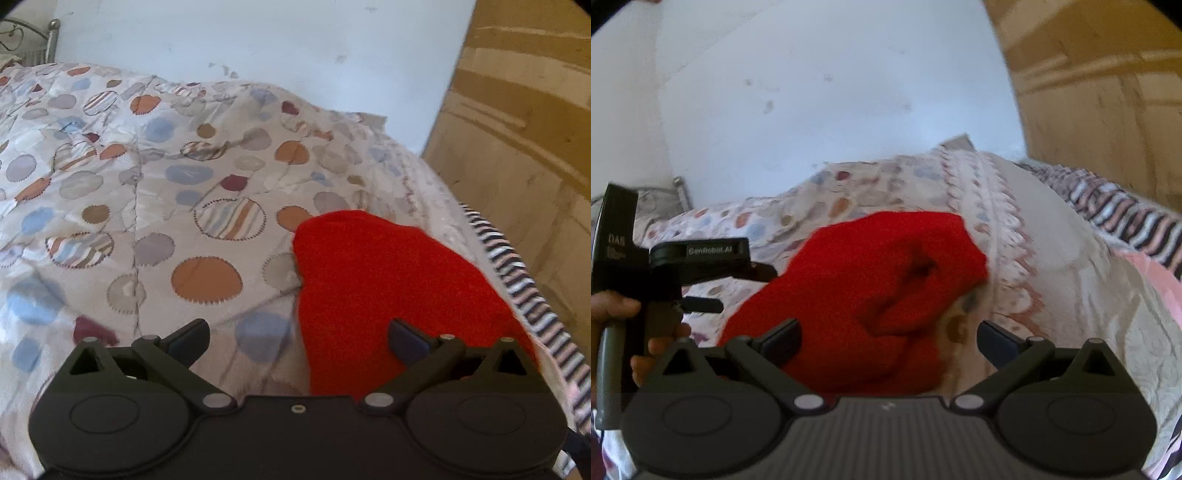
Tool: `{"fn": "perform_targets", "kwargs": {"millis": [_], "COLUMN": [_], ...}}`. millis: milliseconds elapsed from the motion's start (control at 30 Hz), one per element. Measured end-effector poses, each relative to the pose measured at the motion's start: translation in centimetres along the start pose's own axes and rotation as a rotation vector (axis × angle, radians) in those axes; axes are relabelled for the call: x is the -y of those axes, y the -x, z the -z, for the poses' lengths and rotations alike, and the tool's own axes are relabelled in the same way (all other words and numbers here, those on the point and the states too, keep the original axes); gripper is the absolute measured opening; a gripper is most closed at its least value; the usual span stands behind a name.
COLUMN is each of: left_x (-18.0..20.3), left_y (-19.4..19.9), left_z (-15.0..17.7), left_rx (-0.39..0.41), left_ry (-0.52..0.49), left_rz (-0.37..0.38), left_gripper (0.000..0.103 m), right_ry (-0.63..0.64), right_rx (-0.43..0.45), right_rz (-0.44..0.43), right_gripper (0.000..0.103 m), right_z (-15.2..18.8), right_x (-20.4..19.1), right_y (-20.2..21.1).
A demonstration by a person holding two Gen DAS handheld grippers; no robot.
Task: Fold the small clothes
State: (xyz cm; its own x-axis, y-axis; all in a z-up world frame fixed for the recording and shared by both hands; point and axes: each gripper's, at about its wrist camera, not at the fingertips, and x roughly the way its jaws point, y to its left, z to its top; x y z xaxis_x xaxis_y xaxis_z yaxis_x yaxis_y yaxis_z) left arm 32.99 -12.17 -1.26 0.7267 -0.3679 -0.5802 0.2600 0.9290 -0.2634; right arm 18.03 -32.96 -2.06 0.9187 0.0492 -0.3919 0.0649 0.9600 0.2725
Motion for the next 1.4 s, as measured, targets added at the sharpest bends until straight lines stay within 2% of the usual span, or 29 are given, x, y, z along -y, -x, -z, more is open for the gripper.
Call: {"fn": "perform_targets", "kwargs": {"millis": [100, 233, 300, 433, 500, 700, 800, 967, 1067, 1167, 1333, 1400], "left_x": [-0.2, -0.2, 0.3, 2.1, 2.4, 1.7, 1.2, 1.2, 1.1, 0.9, 0.4, 0.0], "left_y": [1.7, 2.4, 2.4, 2.7, 2.9, 2.8, 2.7, 2.6, 2.7, 2.7, 2.7, 3.0], "left_z": [1.7, 3.7, 4.3, 5.2, 5.2, 4.6, 4.5, 4.6, 4.8, 4.8, 4.7, 4.2], "left_rx": [-0.003, 0.009, 0.01, 0.063, 0.073, 0.04, 0.028, 0.028, 0.03, 0.03, 0.017, 0.018], "left_ry": [-0.023, -0.047, -0.094, -0.229, -0.252, -0.182, -0.152, -0.139, -0.13, -0.12, -0.094, -0.081], "left_rz": [0.064, 0.072, 0.041, -0.042, -0.061, -0.046, -0.036, -0.032, -0.03, -0.027, -0.005, 0.033], "left_gripper": [0.102, 0.102, 0.102, 0.102, 0.102, 0.102, 0.102, 0.102, 0.102, 0.102, 0.102, 0.102], "right_ry": [0.043, -0.001, 0.005, 0.052, 0.05, 0.012, -0.025, -0.048, -0.067, -0.094, -0.146, -0.169], "right_rx": [-0.03, -0.095, -0.097, -0.105, -0.104, -0.107, -0.065, 0.022, 0.024, -0.023, -0.033, -0.027], "right_rz": [0.039, 0.063, 0.064, 0.085, 0.088, 0.059, 0.05, 0.098, 0.133, 0.167, 0.145, 0.114], "right_gripper": [0.103, 0.103, 0.103, 0.103, 0.103, 0.103, 0.103, 0.103, 0.103, 0.103, 0.103, 0.103], "right_z": [0.7, 1.7, 2.0, 2.4, 2.6, 1.8, 1.0, -1.5, -2.9, -4.2, -6.2, -6.8], "right_x": [-0.6, 0.4, 0.5, -0.1, -0.1, 0.5, 1.4, 3.1, 4.4, 5.3, 6.2, 6.5], "right_y": [-0.4, -1.0, -0.9, -1.1, -1.0, -0.4, 0.7, 1.9, 1.1, -0.5, -3.1, -4.3]}}
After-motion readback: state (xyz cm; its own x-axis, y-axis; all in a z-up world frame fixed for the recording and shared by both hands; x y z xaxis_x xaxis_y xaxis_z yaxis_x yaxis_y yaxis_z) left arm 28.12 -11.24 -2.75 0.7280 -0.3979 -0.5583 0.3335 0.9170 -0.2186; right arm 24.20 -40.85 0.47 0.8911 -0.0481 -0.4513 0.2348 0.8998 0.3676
